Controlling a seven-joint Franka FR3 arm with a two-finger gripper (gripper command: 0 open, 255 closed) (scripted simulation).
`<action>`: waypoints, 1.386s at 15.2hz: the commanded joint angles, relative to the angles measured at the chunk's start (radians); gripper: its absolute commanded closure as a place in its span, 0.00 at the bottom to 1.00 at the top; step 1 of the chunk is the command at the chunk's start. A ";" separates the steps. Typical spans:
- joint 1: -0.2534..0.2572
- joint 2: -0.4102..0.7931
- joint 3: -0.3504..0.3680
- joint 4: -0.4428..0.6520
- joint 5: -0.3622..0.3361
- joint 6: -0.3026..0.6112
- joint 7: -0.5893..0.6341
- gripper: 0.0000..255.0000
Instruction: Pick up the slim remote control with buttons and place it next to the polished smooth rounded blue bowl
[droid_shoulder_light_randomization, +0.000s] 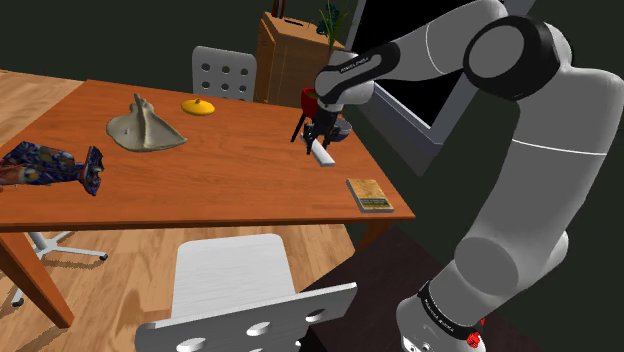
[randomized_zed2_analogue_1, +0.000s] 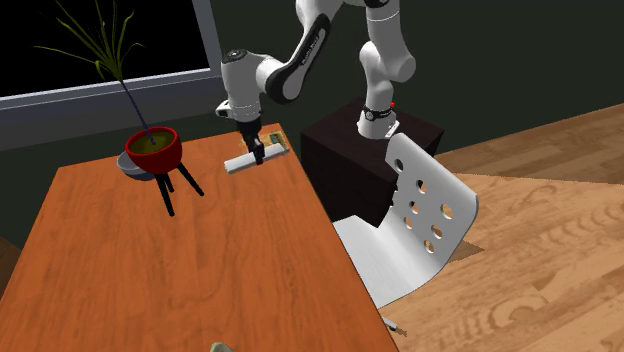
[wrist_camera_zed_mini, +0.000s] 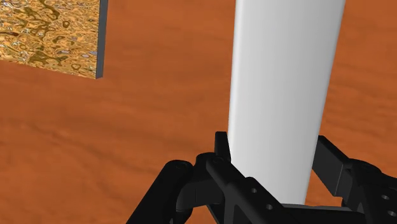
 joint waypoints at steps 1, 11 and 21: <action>-0.029 0.025 -0.013 0.047 0.004 -0.023 -0.045 1.00; -0.160 0.222 -0.059 0.364 0.021 -0.146 -0.227 1.00; -0.260 0.479 -0.078 0.774 0.034 -0.301 -0.342 1.00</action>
